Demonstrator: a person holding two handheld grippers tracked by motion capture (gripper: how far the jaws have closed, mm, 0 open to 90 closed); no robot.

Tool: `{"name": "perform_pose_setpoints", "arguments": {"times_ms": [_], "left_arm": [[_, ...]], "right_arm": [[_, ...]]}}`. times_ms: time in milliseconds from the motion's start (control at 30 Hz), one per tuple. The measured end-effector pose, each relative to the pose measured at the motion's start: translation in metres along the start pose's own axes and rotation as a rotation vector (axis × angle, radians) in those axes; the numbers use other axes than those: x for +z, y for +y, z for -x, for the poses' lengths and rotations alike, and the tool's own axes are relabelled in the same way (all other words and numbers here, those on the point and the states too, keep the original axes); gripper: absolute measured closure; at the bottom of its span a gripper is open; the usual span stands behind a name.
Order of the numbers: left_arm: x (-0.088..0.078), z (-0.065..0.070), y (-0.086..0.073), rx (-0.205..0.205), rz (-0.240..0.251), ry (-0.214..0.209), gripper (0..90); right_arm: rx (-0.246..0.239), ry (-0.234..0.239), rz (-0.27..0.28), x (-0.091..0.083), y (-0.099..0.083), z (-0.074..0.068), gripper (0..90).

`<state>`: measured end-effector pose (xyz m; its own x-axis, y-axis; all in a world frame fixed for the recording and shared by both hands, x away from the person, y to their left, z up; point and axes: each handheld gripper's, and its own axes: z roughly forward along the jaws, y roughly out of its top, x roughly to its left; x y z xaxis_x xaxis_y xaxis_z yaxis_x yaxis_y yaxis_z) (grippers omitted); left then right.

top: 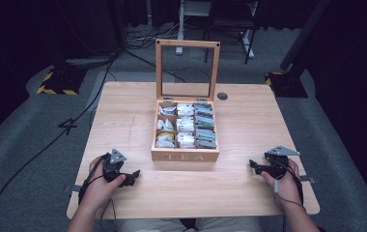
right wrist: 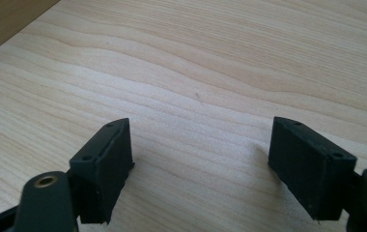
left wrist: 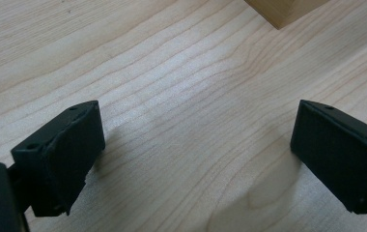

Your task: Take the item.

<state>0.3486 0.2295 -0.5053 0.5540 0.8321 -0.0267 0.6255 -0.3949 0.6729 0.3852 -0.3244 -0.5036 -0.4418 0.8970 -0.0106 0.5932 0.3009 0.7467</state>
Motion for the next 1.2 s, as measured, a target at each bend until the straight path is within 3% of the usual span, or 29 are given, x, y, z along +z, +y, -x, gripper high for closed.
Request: {"name": "perform_pose_setpoints", "arguments": {"times_ms": [533, 633, 800, 1200], "left_arm": [[0.002, -0.001, 0.002, 0.001, -0.004, -0.008, 2.7], [0.002, -0.002, 0.002, 0.009, -0.004, -0.007, 2.5], [0.003, -0.002, 0.002, 0.006, -0.004, -0.007, 2.3], [0.004, -0.002, 0.004, 0.015, -0.018, -0.007, 0.3]], "right_arm": [[-0.001, 0.003, 0.001, 0.000, 0.000, 0.000, 24.5], [0.001, 0.017, 0.013, -0.003, -0.002, 0.000, 34.5], [0.010, 0.048, 0.021, -0.005, -0.003, 0.000, 36.1], [0.005, 0.106, 0.066, -0.024, 0.023, -0.007, 36.5]]}}
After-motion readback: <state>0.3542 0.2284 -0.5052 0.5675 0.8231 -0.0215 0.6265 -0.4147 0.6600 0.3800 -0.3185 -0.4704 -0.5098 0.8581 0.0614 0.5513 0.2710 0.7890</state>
